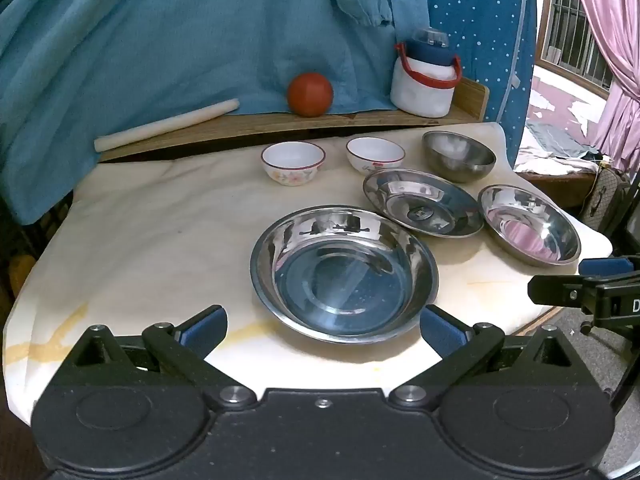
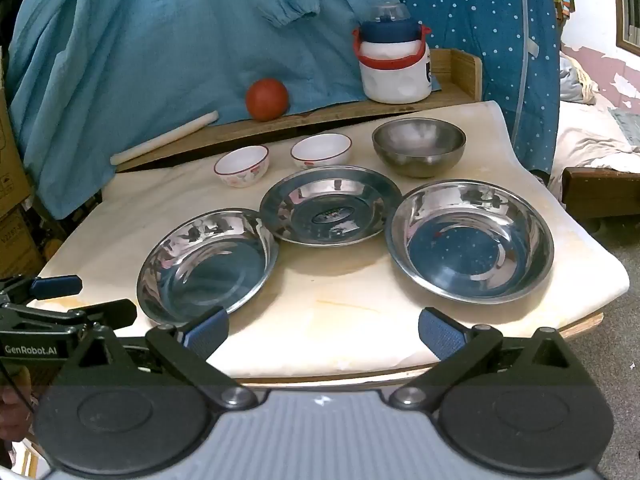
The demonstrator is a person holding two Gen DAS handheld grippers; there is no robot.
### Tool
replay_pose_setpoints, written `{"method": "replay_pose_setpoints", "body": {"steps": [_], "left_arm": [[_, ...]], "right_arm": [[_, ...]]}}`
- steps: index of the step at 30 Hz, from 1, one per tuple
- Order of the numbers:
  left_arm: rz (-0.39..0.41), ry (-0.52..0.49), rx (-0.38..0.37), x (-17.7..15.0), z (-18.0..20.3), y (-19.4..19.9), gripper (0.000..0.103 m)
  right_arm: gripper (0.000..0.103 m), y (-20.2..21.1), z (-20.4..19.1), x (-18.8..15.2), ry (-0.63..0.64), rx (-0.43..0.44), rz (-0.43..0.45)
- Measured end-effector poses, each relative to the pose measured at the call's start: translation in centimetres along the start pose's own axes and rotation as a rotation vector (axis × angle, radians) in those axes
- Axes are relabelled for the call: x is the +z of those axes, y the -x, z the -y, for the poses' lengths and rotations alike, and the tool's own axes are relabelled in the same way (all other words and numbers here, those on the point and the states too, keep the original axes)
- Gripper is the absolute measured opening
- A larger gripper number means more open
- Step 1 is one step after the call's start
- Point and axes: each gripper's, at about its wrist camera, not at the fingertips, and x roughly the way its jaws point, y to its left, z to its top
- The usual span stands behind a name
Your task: Organize plates and bowls
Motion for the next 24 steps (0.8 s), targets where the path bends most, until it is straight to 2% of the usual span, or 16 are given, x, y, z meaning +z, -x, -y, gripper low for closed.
{"method": "replay_pose_setpoints", "body": {"steps": [24], "left_arm": [[0.000,0.000,0.001,-0.05,-0.11,0.17,0.102]], "right_arm": [[0.103,0.10,0.12,0.18,0.004,0.004,-0.003]]}}
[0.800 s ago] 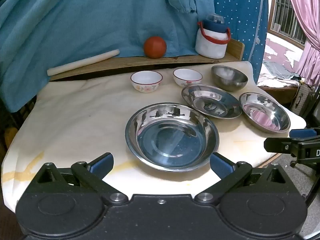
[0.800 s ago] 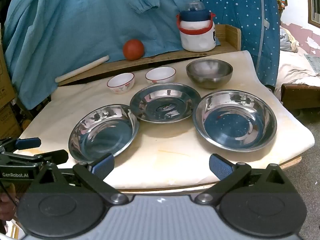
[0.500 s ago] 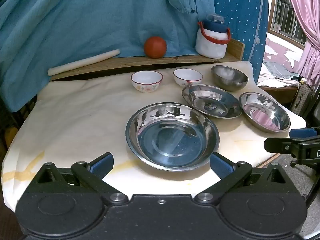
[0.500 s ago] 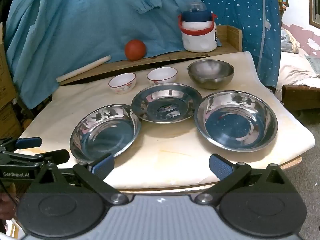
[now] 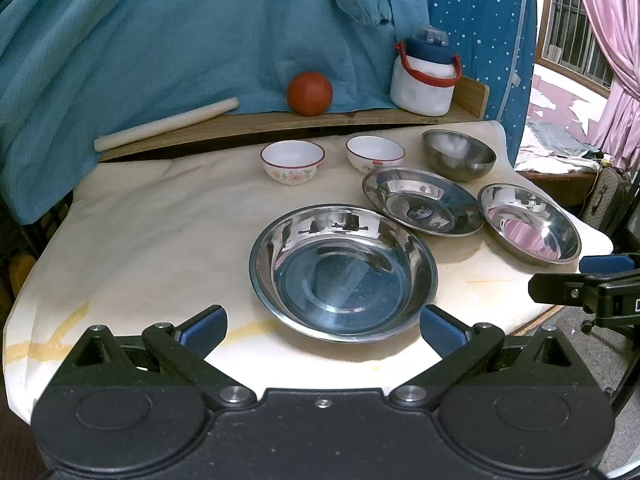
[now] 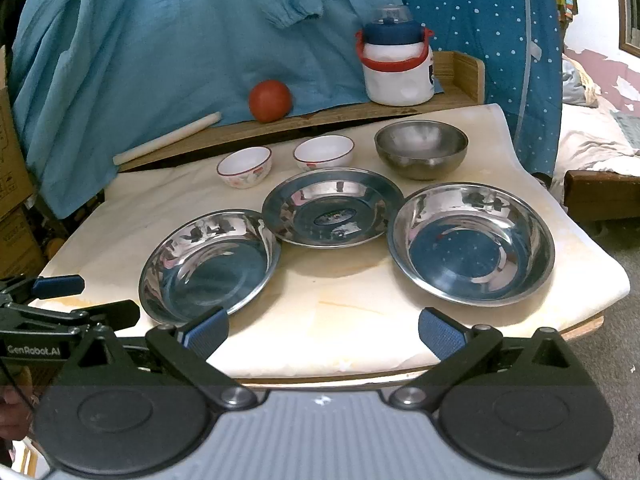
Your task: Organize plates and bowls
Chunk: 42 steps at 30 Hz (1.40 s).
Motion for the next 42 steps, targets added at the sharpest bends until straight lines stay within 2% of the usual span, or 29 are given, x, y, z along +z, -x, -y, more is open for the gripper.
{"method": "replay_pose_setpoints", "body": {"steps": [42], "left_arm": [[0.004,0.021,0.026,-0.09,-0.21,0.18,0.102]], "right_arm": [[0.103,-0.45,-0.53,-0.04,0.030,0.024,0.009]]}}
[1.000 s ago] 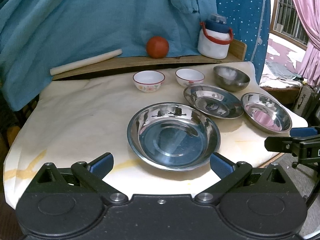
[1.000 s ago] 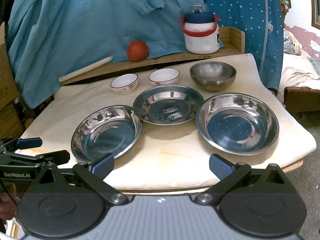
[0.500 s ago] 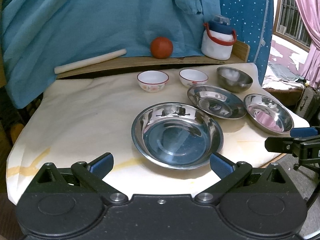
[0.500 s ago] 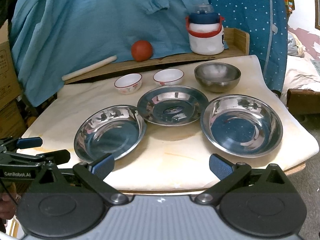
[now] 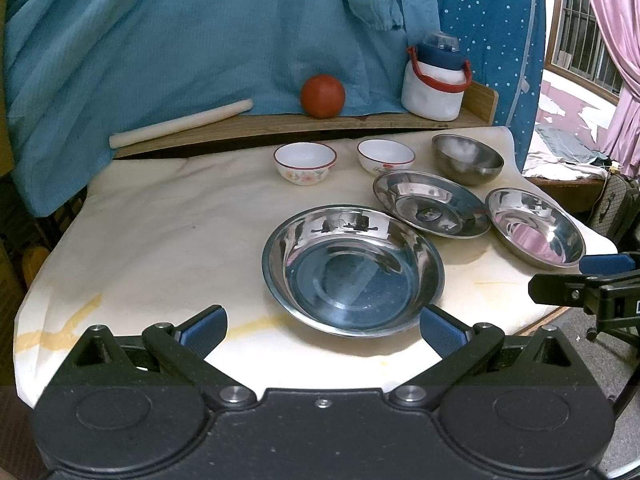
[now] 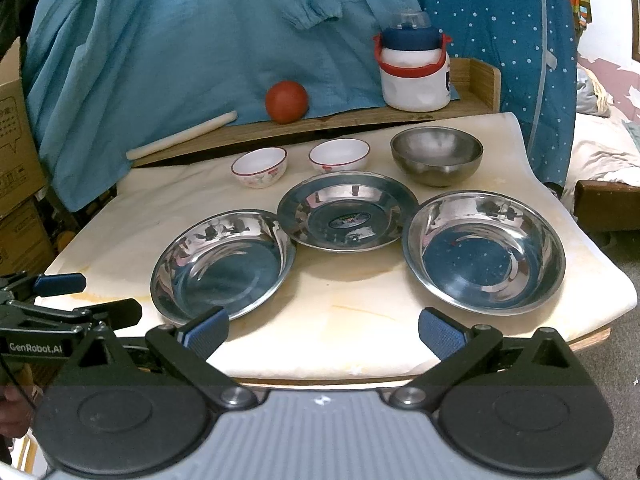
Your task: Organize plates and bowls
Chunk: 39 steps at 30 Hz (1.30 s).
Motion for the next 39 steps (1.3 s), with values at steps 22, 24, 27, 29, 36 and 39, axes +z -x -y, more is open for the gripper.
{"method": "replay_pose_setpoints", "body": {"steps": [22,24,27,29,36,39], "left_arm": [[0.002,-0.004,0.002,0.02,0.24,0.51,0.102],[0.002,-0.005,0.002,0.01,0.25,0.51,0.102],[0.003,-0.004,0.002,-0.01,0.25,0.49,0.102],[0.001,-0.004,0.002,0.01,0.26,0.50,0.102],[0.002,-0.003,0.005,-0.06,0.31,0.54,0.102],[0.000,-0.001,0.007,-0.11,0.28,0.32,0.102]], "right_arm": [[0.103,0.30,0.02,-0.04,0.001,0.000,0.007],[0.103,0.32,0.02,-0.06,0.000,0.000,0.007],[0.103,0.40,0.24,-0.08,-0.002,0.001,0.005],[0.103,0.45,0.28,-0.11,-0.002,0.001,0.005],[0.103,0.37,0.19,-0.06,-0.002,0.001,0.005],[0.103,0.37,0.19,-0.07,-0.001,0.002,0.005]]}}
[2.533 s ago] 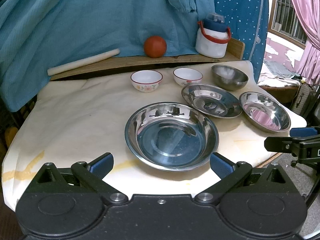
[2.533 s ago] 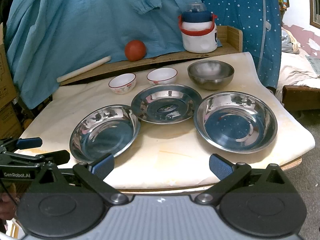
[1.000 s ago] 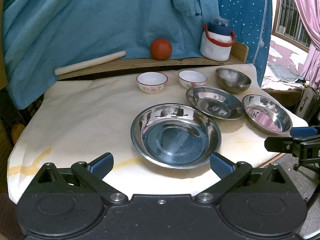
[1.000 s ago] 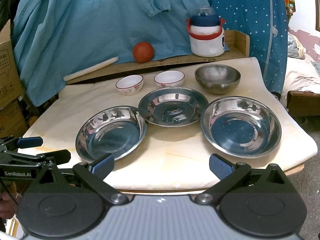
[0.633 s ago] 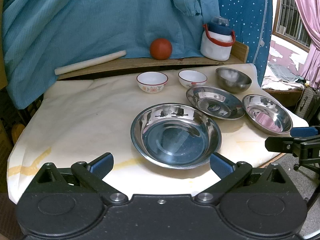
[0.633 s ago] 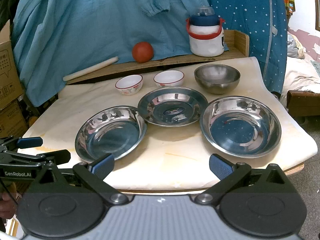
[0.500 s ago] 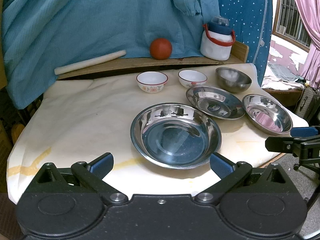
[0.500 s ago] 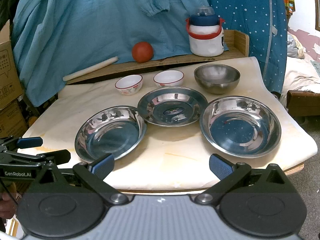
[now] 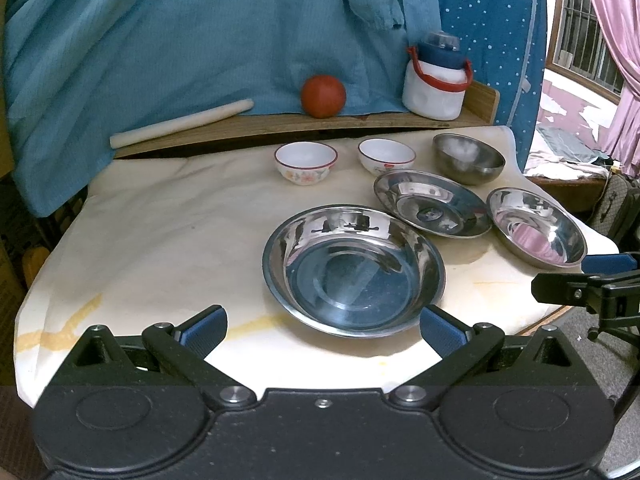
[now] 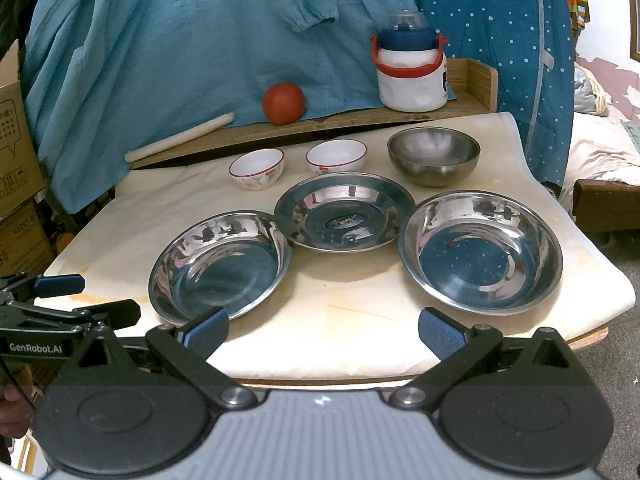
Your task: Organize plates and bowls
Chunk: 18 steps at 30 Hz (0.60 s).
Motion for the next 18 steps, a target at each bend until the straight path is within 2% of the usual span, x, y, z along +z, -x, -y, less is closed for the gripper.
{"method": "replay_pose_setpoints", "body": {"steps": [18], "left_arm": [[-0.009,0.028,0.016,0.3,-1.3,-0.6,0.102]], "right_arm": [[0.103,-0.6,-0.3,0.4,0.003,-0.004,-0.014]]}}
